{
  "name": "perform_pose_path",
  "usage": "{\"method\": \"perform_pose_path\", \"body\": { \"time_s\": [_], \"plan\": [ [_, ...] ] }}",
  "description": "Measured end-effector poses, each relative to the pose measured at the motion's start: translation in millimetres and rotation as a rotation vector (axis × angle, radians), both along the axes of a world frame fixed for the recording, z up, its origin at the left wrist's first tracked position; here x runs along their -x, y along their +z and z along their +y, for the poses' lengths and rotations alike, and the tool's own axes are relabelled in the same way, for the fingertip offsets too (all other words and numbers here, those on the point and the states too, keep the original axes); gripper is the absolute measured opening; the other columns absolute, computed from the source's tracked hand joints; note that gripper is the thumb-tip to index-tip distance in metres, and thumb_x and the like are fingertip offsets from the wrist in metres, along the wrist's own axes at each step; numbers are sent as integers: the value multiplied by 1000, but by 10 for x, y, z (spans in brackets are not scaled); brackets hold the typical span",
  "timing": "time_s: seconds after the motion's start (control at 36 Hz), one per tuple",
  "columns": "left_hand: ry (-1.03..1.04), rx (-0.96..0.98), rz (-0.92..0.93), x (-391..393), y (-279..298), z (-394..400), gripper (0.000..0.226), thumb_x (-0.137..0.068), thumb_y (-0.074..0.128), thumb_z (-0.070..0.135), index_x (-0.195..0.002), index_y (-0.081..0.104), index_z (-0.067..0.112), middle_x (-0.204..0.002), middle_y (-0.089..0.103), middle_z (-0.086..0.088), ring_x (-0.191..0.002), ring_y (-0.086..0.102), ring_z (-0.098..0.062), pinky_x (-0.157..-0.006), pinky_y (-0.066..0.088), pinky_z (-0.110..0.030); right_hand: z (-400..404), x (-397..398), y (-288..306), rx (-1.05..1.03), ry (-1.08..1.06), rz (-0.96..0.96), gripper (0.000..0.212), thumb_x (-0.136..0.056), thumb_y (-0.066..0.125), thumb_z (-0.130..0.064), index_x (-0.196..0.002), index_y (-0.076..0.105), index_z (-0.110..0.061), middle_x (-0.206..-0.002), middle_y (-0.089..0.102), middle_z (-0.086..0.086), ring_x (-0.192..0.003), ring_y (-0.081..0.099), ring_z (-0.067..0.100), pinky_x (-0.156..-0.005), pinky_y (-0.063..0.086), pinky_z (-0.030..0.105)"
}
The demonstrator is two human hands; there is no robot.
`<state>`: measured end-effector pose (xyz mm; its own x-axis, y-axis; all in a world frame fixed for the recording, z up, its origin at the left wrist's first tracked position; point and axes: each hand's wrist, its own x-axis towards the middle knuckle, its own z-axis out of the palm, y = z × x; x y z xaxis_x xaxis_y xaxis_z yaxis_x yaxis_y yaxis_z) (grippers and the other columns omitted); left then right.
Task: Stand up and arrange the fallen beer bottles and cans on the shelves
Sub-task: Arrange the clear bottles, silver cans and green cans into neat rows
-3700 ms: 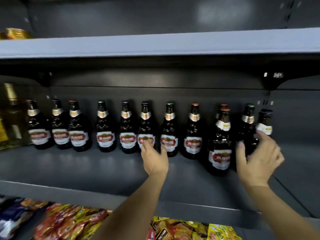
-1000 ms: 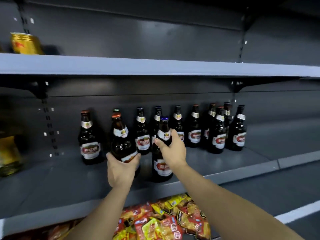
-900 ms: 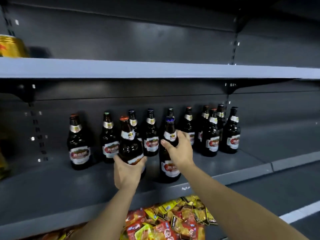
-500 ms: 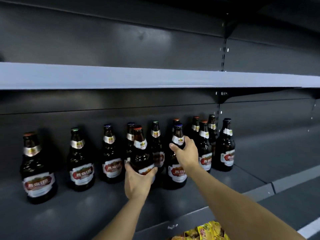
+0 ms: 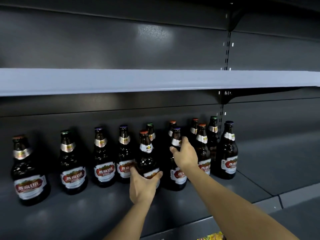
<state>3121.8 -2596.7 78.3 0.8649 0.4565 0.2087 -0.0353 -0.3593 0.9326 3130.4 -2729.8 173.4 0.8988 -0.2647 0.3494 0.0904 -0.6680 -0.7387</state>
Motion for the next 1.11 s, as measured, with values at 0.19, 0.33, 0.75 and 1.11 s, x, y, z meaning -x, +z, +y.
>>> {"method": "perform_pose_path", "body": {
  "time_s": [0.19, 0.33, 0.75, 1.11],
  "plan": [
    [-94, 9, -7, -29, -33, -113, 80, -60, 86, 49, -121, 39, 25, -118, 54, 2, -103, 59, -23, -83, 54, -42, -114, 73, -230, 105, 61, 87, 92, -83, 71, -38, -151, 12, -19, -145, 38, 6, -128, 44, 29, -89, 48, 42],
    [-225, 9, -8, -51, -123, -16, 90, -60, 89, 25, -132, 34, 30, -122, 50, 3, -106, 56, -16, -92, 53, -41, -95, 96, -421, 87, 41, 94, 91, -84, 72, -33, -151, 12, -17, -147, 34, 7, -125, 49, 29, -89, 50, 41],
    [-110, -5, -50, 117, -68, 117, 93, -62, 62, 73, -141, 29, 37, -130, 51, 7, -117, 54, -15, -96, 49, -43, 439, 446, -573, 224, 64, -684, 48, -78, 44, -22, -126, 45, -19, -118, 58, -1, -108, 46, 16, -88, 32, 28],
    [569, -118, -225, 492, 121, 1942, 58, -81, 74, 28, -126, 47, 6, -124, 50, -15, -118, 43, -32, -85, 43, -45, 2100, 554, -577, 182, 415, -317, 23, -89, 56, -15, -111, 60, -19, -104, 64, -5, -98, 61, 18, -79, 47, 33]
  ]
}}
